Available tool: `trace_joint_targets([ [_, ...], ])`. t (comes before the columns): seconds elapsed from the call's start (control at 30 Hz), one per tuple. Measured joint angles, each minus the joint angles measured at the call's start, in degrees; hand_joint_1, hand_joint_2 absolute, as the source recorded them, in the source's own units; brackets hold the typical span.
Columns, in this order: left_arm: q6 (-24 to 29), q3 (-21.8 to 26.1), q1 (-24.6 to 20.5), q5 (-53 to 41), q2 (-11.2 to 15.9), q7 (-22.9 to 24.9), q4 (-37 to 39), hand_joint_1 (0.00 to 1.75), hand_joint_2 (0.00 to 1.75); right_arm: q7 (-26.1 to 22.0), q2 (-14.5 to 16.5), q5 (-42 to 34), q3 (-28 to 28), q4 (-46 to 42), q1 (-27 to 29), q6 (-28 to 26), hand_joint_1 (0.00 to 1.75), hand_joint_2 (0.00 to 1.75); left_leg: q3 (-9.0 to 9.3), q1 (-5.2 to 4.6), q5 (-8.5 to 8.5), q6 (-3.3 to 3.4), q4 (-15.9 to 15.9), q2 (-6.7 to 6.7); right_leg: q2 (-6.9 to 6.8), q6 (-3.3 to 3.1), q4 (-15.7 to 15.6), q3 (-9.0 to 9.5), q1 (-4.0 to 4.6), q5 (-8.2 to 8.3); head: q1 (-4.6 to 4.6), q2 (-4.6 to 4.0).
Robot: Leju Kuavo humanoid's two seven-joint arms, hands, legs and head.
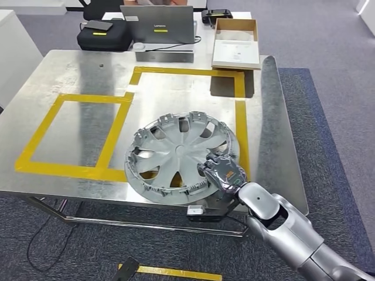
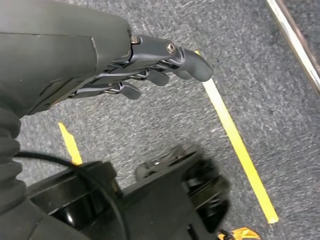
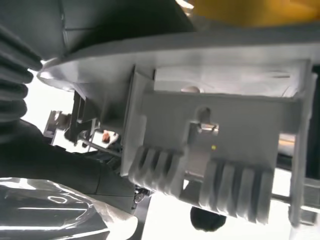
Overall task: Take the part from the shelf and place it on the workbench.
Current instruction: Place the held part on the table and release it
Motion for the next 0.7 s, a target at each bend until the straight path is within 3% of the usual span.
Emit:
trace_joint_targets([
  [0.07,0.71,0.0,-0.06,0.22,0.08,-0.01,0.0,0.0,0.0,-0.71,-0.25,-2.2,0.14,-0.04,-0.38,0.63,0.0,0.0,1.96,-0.46,2.29,0.72,-5.79,0.07,0.05,0.25,-0.06,0.0,0.08,-0.11,0.02,0.0],
  [0.17,2.31,0.01,0.18,0.51,0.1,0.07,0.0,0.0,0.0,-0.92,-1.3,-4.75,-0.01,-1.03,-0.23,0.35,0.0,0.0,2.55,-0.72,2.69,1.14,-7.43,0.05,0.0,1.17,-0.37,-0.09,0.02,-0.18,0.03,0.0],
  [0.23,3.62,0.02,0.32,0.75,0.01,0.31,0.0,0.0,0.0,-0.81,-2.48,-5.88,-0.65,-2.82,0.12,-0.56,0.0,0.0,2.96,-0.44,3.24,1.51,-8.25,0.06,0.0,1.75,0.59,-0.67,0.01,-1.22,0.16,0.0],
  [0.33,5.04,0.04,0.29,1.1,-0.23,0.71,0.0,0.0,0.0,-0.66,-4.58,-6.92,-2.1,-6.07,1.24,-2.71,0.0,0.0,3.22,-0.17,3.44,1.91,-8.71,0.12,0.02,2.48,9.57,-5.14,-0.17,-5.76,0.42,0.0],
  [0.37,5.46,0.04,0.38,1.16,-0.28,0.79,0.0,0.0,0.0,-0.62,-5.28,-7.13,-2.61,-7.26,2.04,-3.47,0.0,0.0,3.24,-0.16,3.38,1.97,-8.67,0.11,0.01,2.74,12.84,-6.83,-0.27,-6.76,0.43,0.0],
  [0.4,5.86,0.04,0.52,1.24,-0.33,0.8,0.0,0.0,0.0,-0.61,-6.02,-7.29,-3.18,-8.59,2.96,-4.24,0.0,0.0,3.26,-0.12,3.3,2.0,-8.62,0.07,0.0,3.01,14.42,-7.79,-0.4,-6.74,0.43,0.0],
  [0.43,6.27,0.04,0.67,1.34,-0.38,0.77,0.0,0.0,0.0,-0.6,-6.78,-7.42,-3.84,-9.93,3.88,-4.99,0.0,0.0,3.29,-0.05,3.21,1.98,-8.51,0.02,-0.02,3.25,13.95,-7.8,-0.53,-5.71,0.45,0.0],
  [0.47,6.66,0.05,0.79,1.47,-0.42,0.73,0.0,0.0,0.0,-0.6,-7.51,-7.52,-4.57,-11.36,4.69,-5.73,0.0,0.0,3.32,0.05,3.07,1.86,-8.35,-0.03,-0.07,3.45,11.36,-6.74,-0.68,-3.85,0.45,0.0],
  [0.53,7.22,0.06,0.89,1.72,-0.46,0.59,0.0,0.0,0.0,-0.6,-8.72,-7.67,-6.02,-14.15,6.15,-7.07,0.0,0.0,3.26,0.12,2.66,1.31,-7.79,-0.13,-0.22,3.69,3.96,-3.2,-0.87,-0.45,0.49,0.0],
  [0.6,7.5,0.08,0.99,1.92,-0.45,0.39,0.0,0.0,0.0,-0.63,-9.81,-7.89,-7.43,-16.84,7.85,-8.16,0.0,0.0,3.06,-0.02,2.38,0.75,-7.29,-0.23,-0.19,3.29,0.21,-1.1,-0.84,0.43,0.45,0.0],
  [0.7,7.7,0.1,1.25,2.17,-0.42,0.01,0.0,0.0,0.0,-0.86,-11.3,-8.46,-9.31,-20.15,10.2,-8.72,0.0,0.0,2.96,-0.03,2.09,0.2,-6.94,-0.24,-0.07,2.14,0.0,-0.88,-0.77,0.4,0.37,0.0],
])
